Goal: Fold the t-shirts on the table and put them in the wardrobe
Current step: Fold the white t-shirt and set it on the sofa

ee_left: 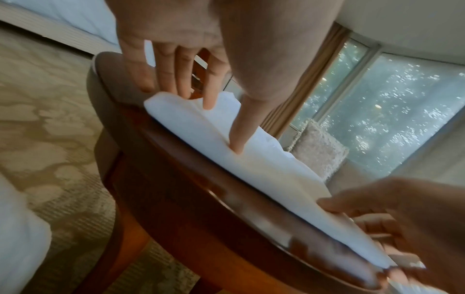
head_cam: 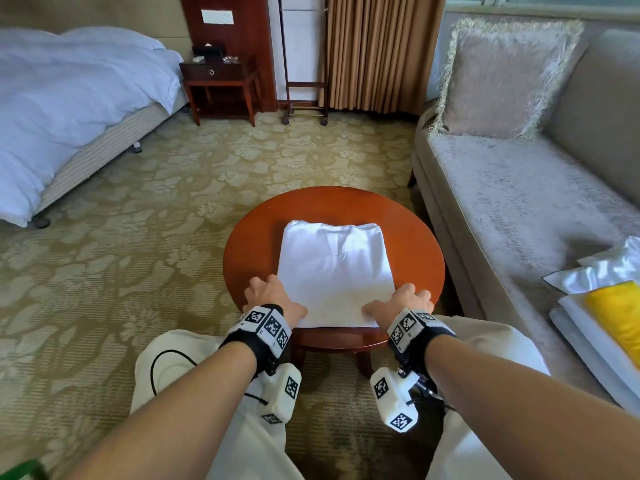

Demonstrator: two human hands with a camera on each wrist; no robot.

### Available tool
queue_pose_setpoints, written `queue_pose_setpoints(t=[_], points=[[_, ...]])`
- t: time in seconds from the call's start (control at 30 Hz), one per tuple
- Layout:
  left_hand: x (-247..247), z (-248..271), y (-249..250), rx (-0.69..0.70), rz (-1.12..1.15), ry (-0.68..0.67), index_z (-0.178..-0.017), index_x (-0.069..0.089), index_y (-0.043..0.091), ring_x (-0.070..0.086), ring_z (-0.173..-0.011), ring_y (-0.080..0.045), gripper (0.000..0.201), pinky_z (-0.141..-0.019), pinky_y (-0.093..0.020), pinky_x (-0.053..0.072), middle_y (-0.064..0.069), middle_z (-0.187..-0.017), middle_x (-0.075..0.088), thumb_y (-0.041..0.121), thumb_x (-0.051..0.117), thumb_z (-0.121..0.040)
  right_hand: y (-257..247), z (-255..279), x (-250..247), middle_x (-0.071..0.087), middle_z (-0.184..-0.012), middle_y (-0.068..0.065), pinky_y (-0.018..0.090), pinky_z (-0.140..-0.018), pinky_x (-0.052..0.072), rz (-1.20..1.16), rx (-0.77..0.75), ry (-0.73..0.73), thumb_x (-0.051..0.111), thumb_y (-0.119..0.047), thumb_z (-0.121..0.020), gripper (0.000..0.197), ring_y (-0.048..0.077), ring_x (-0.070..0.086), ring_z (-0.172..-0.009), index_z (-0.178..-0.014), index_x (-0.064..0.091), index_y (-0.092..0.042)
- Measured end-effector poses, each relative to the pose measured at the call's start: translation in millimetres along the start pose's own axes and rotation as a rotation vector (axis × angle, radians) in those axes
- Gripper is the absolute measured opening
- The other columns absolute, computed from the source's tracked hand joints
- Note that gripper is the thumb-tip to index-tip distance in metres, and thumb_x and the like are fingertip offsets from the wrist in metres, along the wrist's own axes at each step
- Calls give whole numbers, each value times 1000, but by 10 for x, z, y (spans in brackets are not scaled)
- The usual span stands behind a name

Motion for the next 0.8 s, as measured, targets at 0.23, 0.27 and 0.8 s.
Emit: queue_pose_setpoints(t=[0.23,0.27,0.8], points=[[16,61,-10,-159,82,-75,-135,35,3,57,-112,-31,84,-71,-32,44,-16,-132,46,33,83,-73,11,167,-91,56,-102,9,32,-64,51,-149,115,-120,78,-42,-74,71,23,59,-82,-125,42,-8],[24,81,9,-177,89,-83,-135,35,2,58,-111,-31,83,-70,-31,44,-17,-131,48,31,83,-74,20,190,-123,59,-102,9,30,-58,49,-177,119,-147,78,-40,-75,63,22,59,-77,-121,48,-7],[-177,258,-113,-32,656,-231,-107,62,14,55,-49,-17,31,-43,-24,38,-11,-93,66,19,77,-80,306,342,-354,52,-62,9,25,-40,51,-726,184,-401,54,-15,-95,18,21,52,-48,-84,49,-2]])
Point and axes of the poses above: each hand's wrist, its own z-axis away from the middle knuckle, its own x-axis out of the palm, y = z × x, the point moved 1 cm from there along -z, towards the middle knuckle
